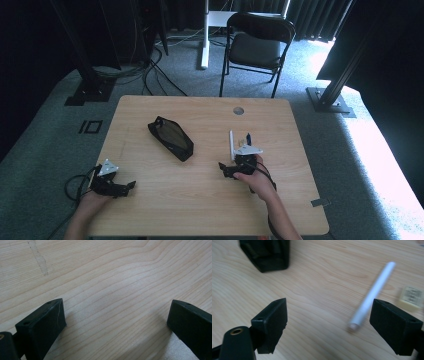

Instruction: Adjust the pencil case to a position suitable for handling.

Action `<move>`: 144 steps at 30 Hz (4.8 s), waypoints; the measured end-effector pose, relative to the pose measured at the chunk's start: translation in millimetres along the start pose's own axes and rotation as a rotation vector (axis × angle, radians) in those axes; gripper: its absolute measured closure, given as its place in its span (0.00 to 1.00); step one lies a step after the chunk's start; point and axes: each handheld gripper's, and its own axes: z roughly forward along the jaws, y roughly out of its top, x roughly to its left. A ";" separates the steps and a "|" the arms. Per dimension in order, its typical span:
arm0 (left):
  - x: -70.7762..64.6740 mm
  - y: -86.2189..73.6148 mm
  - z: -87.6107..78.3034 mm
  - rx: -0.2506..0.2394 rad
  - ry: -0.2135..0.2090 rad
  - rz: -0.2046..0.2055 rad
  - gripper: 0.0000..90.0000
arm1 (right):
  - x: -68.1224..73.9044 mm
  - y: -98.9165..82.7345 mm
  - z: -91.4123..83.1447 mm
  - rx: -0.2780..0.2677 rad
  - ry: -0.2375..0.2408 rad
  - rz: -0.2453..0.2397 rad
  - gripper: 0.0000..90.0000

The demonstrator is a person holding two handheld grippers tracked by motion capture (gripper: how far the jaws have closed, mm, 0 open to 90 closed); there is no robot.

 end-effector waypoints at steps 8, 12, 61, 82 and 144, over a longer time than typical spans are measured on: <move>0.0 0.0 0.0 0.000 0.000 0.000 0.02 | 20.5 10.6 12.3 -0.008 0.038 -0.025 0.17; 0.0 0.0 0.0 0.000 0.000 0.000 0.02 | 31.2 18.3 19.1 -0.011 0.057 -0.047 0.17; -0.1 0.0 0.0 0.000 0.000 0.000 0.02 | 75.3 70.7 64.3 -0.008 0.145 -0.101 0.81; -0.1 0.0 0.0 0.000 0.000 0.000 0.02 | 57.6 45.0 25.6 0.002 0.167 -0.087 0.80; 0.1 0.0 0.0 0.000 -0.001 0.001 0.02 | -24.2 -59.5 -129.0 0.089 0.089 -0.021 0.81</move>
